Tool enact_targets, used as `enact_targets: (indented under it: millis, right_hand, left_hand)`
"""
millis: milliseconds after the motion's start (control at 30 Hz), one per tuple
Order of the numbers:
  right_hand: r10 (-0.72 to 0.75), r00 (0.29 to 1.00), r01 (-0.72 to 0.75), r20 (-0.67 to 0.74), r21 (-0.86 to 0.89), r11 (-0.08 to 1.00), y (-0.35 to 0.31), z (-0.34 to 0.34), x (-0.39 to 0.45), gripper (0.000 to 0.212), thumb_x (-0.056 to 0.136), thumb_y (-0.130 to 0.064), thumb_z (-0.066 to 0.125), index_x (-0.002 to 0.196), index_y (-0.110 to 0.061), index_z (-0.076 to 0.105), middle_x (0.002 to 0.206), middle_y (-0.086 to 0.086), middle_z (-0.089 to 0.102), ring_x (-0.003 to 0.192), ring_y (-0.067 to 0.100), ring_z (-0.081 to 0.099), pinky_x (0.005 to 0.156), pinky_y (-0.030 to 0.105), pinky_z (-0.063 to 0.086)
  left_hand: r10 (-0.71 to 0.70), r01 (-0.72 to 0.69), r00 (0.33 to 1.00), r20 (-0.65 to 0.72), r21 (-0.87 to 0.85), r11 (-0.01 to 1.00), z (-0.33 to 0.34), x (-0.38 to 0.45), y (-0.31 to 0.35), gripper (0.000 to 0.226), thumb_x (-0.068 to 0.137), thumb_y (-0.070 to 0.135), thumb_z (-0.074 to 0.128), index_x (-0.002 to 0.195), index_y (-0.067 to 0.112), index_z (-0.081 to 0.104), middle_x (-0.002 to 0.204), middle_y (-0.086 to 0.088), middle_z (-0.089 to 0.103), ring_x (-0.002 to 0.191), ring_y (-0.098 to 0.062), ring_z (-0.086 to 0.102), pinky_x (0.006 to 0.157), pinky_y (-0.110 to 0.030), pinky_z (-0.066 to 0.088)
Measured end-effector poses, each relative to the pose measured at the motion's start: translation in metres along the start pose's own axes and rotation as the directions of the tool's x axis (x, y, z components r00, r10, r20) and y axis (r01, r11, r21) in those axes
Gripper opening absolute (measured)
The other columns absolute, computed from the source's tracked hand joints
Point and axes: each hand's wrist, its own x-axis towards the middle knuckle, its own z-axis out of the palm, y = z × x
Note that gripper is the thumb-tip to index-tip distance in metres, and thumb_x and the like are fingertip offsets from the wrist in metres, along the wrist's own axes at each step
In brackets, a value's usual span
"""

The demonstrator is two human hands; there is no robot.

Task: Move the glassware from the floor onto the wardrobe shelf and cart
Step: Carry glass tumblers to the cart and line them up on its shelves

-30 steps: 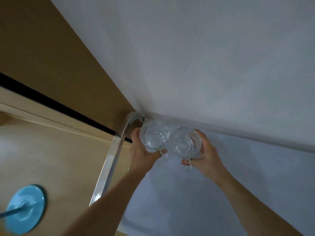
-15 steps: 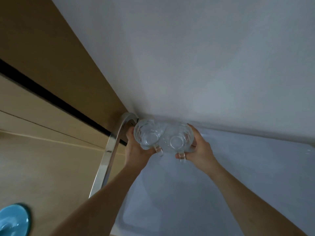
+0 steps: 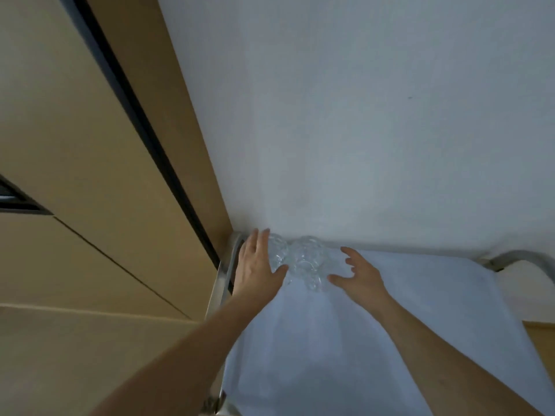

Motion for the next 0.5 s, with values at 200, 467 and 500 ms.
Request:
enact_targets:
  millis: [200, 467, 500]
  right_hand:
    - [-0.173, 0.972, 0.139, -0.162, -0.201, 0.970, -0.049, -0.053, -0.083, 0.092, 0.083, -0.038, 0.080, 0.157, -0.026, 0.027, 0.152, 0.007, 0.041, 0.141, 0.021, 0.038, 0.111, 0.030, 0.031]
    - [-0.183, 0.872, 0.081, -0.454, -0.236, 0.968, -0.039, -0.152, -0.191, 0.094, 0.080, -0.051, 0.077, 0.156, -0.032, 0.025, 0.157, -0.002, 0.036, 0.144, 0.020, 0.031, 0.117, 0.041, 0.032]
    - [-0.180, 0.853, 0.069, -0.490, -0.236, 0.969, -0.032, -0.166, -0.205, 0.094, 0.080, -0.051, 0.076, 0.156, -0.033, 0.025, 0.157, -0.003, 0.035, 0.144, 0.020, 0.031, 0.116, 0.041, 0.032]
  left_hand:
    - [0.284, -0.291, 0.956, 0.074, 0.105, 0.951, -0.041, -0.009, 0.072, 0.079, 0.091, 0.051, 0.064, 0.155, 0.024, 0.028, 0.166, -0.005, 0.020, 0.152, -0.027, 0.015, 0.122, -0.047, 0.024]
    - [0.635, -0.648, 0.761, 0.130, 0.103, 0.755, -0.039, -0.069, 0.225, 0.077, 0.090, 0.059, 0.060, 0.154, 0.028, 0.031, 0.165, -0.002, 0.022, 0.151, -0.025, 0.017, 0.121, -0.047, 0.025]
    - [0.671, -0.684, 0.728, 0.139, 0.098, 0.722, -0.035, -0.079, 0.245, 0.077, 0.090, 0.059, 0.060, 0.154, 0.028, 0.032, 0.165, -0.002, 0.023, 0.151, -0.025, 0.018, 0.120, -0.046, 0.025]
